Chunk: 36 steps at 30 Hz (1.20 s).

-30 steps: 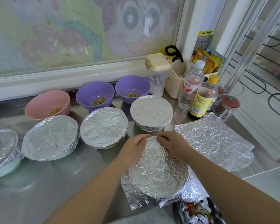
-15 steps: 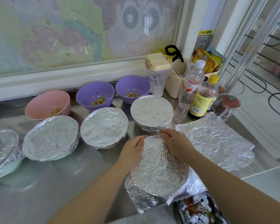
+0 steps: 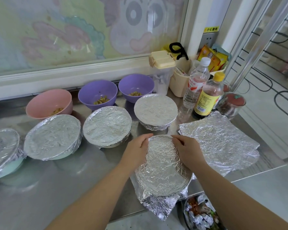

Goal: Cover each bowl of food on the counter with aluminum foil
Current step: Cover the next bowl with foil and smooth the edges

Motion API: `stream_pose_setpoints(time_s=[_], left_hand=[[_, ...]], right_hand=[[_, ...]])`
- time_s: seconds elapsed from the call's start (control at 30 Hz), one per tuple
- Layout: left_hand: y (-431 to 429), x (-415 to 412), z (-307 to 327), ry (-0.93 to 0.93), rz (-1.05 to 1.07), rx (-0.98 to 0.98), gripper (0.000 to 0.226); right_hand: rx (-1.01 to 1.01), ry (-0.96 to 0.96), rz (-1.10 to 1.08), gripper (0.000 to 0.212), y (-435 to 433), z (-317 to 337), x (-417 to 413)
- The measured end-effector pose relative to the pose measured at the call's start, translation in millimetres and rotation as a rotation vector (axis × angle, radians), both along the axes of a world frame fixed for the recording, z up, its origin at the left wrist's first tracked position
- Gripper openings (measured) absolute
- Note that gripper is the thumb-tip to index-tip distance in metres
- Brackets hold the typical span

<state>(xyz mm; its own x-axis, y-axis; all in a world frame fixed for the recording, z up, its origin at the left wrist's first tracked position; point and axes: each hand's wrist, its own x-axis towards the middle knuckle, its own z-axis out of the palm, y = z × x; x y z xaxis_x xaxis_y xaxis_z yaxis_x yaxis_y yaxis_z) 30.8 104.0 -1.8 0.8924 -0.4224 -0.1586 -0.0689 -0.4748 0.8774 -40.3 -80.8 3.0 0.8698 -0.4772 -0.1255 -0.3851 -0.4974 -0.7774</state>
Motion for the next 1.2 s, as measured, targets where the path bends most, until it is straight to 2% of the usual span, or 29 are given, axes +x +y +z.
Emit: stream_pose_setpoints(time_s=[0.1,0.3,0.6,0.8,1.03,1.1,1.2], left_hand=[[1,0,-8,0.022,0.035,-0.010,0.032],[0,-3,-10,0.034,0.077,-0.015,0.031],[4,-18,-10,-0.017,0.160,-0.007,0.033],[1,-23,-11,-0.060,0.209,0.016,0.034],[11,-47,-3,-0.026,0.377,-0.091,0.034],[14,-57,1,-0.020,0.423,-0.078,0.035],[18,-59,6,-0.076,0.405,-0.032,0.040]], right_hand=[[0.055,0.013,0.001,0.021,-2,0,3],[0.022,0.024,0.030,0.020,-4,-2,6],[-0.186,0.098,0.372,0.023,-7,9,36],[-0.214,0.080,0.396,0.022,-6,7,40],[-0.221,0.030,0.490,0.023,9,8,42],[-0.165,-0.004,0.436,0.030,12,12,47],[-0.117,-0.086,0.230,0.032,6,17,38]])
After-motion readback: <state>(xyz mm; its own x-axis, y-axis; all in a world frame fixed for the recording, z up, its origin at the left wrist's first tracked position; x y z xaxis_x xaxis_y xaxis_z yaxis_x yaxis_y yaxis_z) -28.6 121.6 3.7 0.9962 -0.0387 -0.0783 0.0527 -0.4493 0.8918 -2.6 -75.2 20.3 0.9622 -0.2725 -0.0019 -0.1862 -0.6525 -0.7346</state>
